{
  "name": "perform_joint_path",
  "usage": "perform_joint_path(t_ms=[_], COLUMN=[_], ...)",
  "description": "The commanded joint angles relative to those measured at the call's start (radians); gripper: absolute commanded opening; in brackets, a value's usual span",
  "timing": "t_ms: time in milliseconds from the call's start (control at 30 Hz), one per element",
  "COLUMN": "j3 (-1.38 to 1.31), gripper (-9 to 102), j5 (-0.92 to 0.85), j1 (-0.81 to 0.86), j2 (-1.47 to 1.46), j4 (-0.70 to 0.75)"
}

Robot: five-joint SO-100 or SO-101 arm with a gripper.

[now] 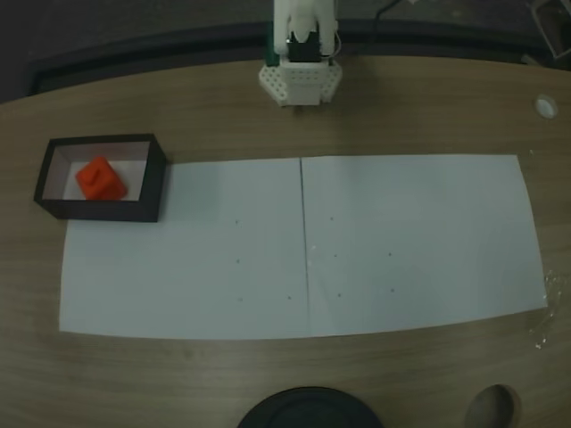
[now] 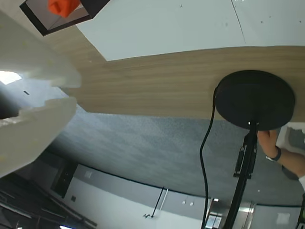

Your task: Grab a orange square and put it in the box.

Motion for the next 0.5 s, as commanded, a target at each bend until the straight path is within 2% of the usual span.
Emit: perform_joint_path(t_ms=[0, 233, 467], j3=[0.109, 0.354, 0.52], gripper=[0, 0, 0], j5=[0.003, 0.003, 0.011], j1=[-0.002, -0.002, -0.006], j2=[0.115, 0.376, 0.465], j4=[-0.052, -0.224, -0.39])
